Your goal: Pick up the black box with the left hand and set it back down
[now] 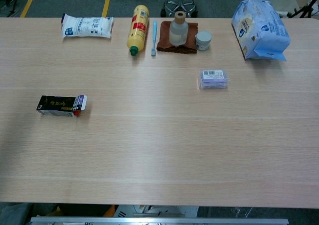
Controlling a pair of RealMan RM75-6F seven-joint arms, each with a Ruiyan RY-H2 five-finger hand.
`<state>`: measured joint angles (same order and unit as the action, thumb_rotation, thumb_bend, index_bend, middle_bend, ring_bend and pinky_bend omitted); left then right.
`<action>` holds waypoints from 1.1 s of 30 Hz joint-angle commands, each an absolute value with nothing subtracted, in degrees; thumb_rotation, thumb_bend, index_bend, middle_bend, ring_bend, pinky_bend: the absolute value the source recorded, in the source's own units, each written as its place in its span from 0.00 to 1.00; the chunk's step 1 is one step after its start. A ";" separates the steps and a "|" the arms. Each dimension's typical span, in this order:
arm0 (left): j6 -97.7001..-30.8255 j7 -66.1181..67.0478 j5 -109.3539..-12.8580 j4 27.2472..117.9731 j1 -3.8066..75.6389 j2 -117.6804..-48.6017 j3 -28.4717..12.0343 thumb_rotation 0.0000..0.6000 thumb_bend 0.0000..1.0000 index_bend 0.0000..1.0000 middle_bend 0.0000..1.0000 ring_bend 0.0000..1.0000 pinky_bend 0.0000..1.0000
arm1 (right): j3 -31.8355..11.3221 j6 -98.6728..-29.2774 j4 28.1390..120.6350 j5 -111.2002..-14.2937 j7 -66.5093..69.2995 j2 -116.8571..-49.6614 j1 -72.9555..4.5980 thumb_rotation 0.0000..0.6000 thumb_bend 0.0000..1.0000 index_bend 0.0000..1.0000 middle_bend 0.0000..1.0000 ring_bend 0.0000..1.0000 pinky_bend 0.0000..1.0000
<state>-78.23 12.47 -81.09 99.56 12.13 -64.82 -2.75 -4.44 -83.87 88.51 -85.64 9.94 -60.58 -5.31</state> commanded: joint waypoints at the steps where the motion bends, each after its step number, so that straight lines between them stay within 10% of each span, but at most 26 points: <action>1: -78.43 12.03 -81.26 99.06 11.95 -65.11 -2.66 1.00 0.35 0.33 0.26 0.29 0.39 | -4.42 -83.22 88.00 -85.66 10.09 -60.97 -5.71 1.00 0.32 0.32 0.26 0.19 0.29; 18: -75.49 12.56 -81.02 98.78 12.17 -64.50 -1.20 1.00 0.35 0.32 0.22 0.26 0.38 | -4.80 -82.86 89.09 -86.93 9.82 -59.21 -6.92 1.00 0.32 0.32 0.26 0.19 0.29; 33: -65.03 8.92 -81.43 95.90 16.08 -65.34 1.56 1.00 0.35 0.27 0.00 0.00 0.12 | -5.77 -85.33 91.20 -86.83 8.79 -57.16 -6.30 1.00 0.32 0.32 0.26 0.19 0.29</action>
<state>-65.36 9.03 -81.37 96.15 15.83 -65.07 1.39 -5.76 -85.33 91.20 -86.83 8.79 -57.16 -6.29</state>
